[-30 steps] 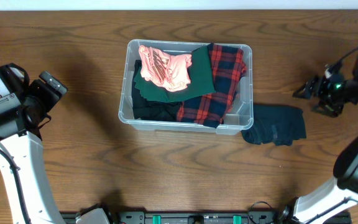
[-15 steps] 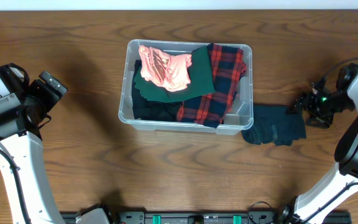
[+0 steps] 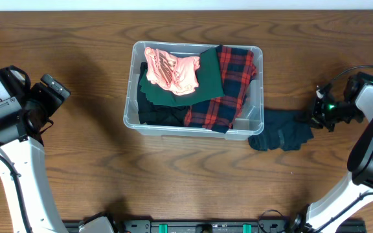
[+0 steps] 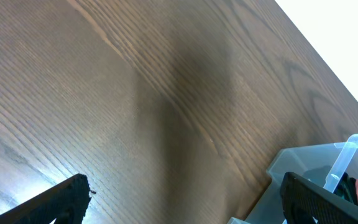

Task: Pack container
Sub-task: 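Grasp the dark green garment on the right with the right gripper, then lift the dark garment and lower it onto the container's right side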

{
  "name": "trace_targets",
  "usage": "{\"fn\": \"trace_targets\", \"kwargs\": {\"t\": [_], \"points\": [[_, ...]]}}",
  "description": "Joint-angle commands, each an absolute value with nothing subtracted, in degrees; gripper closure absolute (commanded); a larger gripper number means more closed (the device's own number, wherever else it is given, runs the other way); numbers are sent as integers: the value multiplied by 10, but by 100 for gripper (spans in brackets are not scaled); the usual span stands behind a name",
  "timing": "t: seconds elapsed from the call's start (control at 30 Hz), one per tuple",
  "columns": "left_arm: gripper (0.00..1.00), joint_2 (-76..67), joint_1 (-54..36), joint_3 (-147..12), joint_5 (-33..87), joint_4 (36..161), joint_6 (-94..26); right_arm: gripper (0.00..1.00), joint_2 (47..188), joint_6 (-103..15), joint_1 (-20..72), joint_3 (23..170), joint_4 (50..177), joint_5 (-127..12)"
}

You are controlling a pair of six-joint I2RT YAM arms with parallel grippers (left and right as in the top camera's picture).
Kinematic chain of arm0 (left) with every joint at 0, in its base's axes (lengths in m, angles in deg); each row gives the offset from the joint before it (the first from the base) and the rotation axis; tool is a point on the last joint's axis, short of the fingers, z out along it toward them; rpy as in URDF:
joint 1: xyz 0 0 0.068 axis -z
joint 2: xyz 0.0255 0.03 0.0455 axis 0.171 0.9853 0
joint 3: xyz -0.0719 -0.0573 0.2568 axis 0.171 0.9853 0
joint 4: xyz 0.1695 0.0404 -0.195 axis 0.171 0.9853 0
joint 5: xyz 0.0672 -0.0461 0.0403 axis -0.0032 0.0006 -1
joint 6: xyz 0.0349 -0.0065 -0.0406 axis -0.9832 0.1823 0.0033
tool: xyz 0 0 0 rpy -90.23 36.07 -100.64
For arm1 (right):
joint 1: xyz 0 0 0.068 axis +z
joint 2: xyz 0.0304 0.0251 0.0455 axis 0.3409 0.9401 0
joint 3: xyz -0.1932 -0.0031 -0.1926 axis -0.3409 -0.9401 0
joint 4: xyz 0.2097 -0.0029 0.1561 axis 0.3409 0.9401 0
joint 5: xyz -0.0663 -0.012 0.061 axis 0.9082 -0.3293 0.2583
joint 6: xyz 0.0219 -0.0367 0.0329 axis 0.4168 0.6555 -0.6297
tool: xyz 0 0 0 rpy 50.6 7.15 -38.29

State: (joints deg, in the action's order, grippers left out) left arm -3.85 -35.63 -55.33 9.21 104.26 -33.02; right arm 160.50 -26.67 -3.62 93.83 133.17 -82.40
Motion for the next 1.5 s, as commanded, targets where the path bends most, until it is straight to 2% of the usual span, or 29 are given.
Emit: {"fn": "trace_targets", "kwargs": {"t": [0.0,0.2,0.37,0.63,0.8,0.93,1.1,1.27,1.47], "points": [[2,-36,-359,-556,87,1043,-338,99,1512,-275,-30,957,1335,-873],[2,-36,-359,-556,87,1043,-338,99,1369,-360,-29,1035,1314,-943],[2,-36,-359,-556,87,1043,-338,99,1308,-434,5,1075,1238,-1044],[2,-36,-359,-556,87,1043,-338,99,1305,-581,157,1075,1104,-1064],[2,-36,-359,-556,87,1043,-338,99,1329,-699,267,1074,1014,-989],[2,-36,-359,-556,87,1043,-338,99,1350,-697,310,1074,1024,-886],[2,-36,-359,-556,87,1043,-338,99,1391,-697,331,1071,1051,-859],[2,-36,-359,-556,87,1042,-338,99,1458,-685,349,1066,1087,-742],[2,-36,-359,-556,87,1043,-338,99,1549,-634,355,1066,1094,-692]]}}
